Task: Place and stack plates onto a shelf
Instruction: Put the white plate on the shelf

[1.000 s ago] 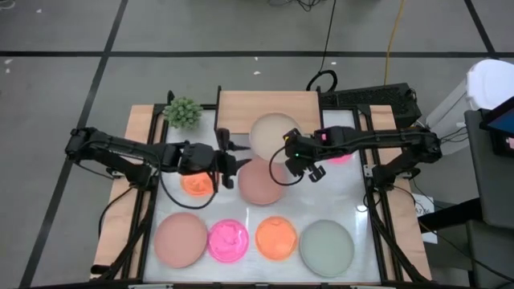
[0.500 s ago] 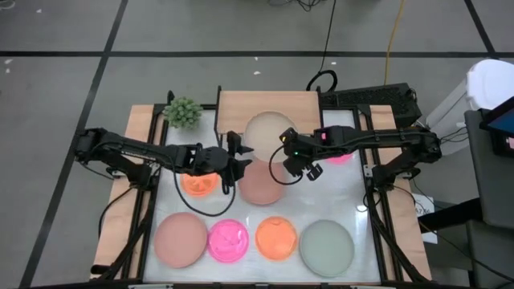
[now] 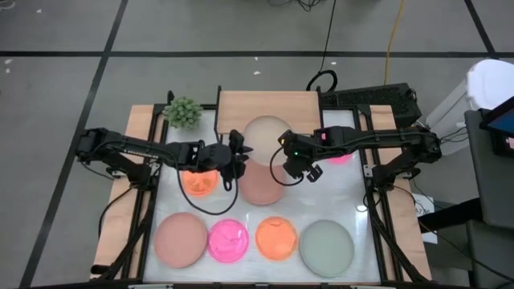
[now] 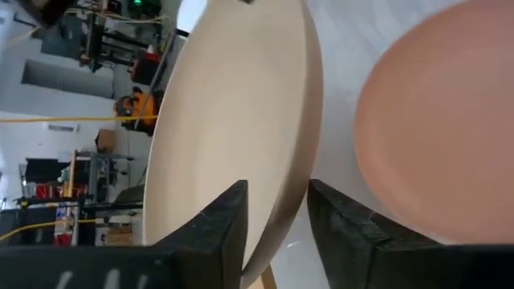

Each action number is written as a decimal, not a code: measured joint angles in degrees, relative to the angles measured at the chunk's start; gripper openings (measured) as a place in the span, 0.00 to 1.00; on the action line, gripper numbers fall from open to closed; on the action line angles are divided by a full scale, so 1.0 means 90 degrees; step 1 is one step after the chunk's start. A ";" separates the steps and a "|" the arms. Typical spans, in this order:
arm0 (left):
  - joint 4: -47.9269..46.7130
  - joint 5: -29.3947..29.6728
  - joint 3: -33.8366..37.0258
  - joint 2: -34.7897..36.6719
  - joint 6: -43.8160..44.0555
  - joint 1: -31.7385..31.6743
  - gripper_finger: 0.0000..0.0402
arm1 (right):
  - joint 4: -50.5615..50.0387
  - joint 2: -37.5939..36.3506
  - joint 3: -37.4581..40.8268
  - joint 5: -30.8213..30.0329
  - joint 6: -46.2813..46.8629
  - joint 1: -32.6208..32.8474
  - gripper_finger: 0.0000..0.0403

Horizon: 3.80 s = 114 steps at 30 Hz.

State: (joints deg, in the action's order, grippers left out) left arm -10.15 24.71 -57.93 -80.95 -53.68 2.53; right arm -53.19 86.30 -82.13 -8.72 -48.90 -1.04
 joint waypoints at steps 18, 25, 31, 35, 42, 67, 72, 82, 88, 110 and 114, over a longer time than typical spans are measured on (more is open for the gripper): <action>-0.0095 -0.0774 0.0017 -0.0049 -0.1022 0.0120 0.05 | 0.0368 -0.0018 -0.0002 -0.0048 -0.0145 -0.0001 0.10; 0.0048 -0.0714 0.0006 -0.0017 -0.0985 0.0118 0.05 | 0.1103 -0.0007 0.0002 0.0174 0.0605 0.0002 0.22; 0.0048 -0.0748 -0.0005 -0.0017 -0.0961 0.0121 0.04 | 0.1350 -0.0002 0.0005 0.0501 0.1096 0.0011 0.35; -0.0002 -0.0753 -0.0005 -0.0017 -0.0865 0.0120 0.04 | 0.1358 -0.0002 0.0005 0.0501 0.1382 0.0040 0.44; 0.0149 -0.0745 -0.0005 -0.0017 -0.0800 -0.0047 0.04 | 0.1728 -0.0330 0.0007 0.0502 0.2130 0.0489 0.53; 0.0136 -0.0735 -0.0005 -0.0007 0.1533 -0.1588 0.04 | 0.3097 -0.1978 0.1785 -0.1382 0.4158 0.2341 0.52; 0.0056 -0.0962 -0.0005 -0.0007 0.1813 -0.1794 0.04 | 0.3742 -0.2040 0.2388 -0.1382 0.4146 0.2339 0.52; -0.0224 -0.0983 -0.0002 -0.0007 0.2031 -0.1922 0.05 | 0.3959 -0.2214 0.2841 -0.1372 0.4331 0.2339 0.52; -0.0163 -0.0983 -0.0002 -0.0007 0.2226 -0.1969 0.14 | 0.3951 -0.2480 0.2936 -0.1361 0.4361 0.2339 0.52; 0.0096 -0.1264 0.0000 -0.0003 0.3223 -0.2105 0.19 | 0.3925 -0.2650 0.2980 -0.1351 0.4742 0.2339 0.52; -0.0040 -0.1265 0.0000 -0.0003 0.3557 -0.2204 0.26 | 0.3925 -0.2650 0.2980 -0.1347 0.4946 0.2339 0.52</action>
State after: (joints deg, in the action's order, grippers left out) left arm -10.50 13.32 -57.93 -80.97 -21.66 -17.30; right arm -17.87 62.46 -55.31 -20.84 -4.39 20.01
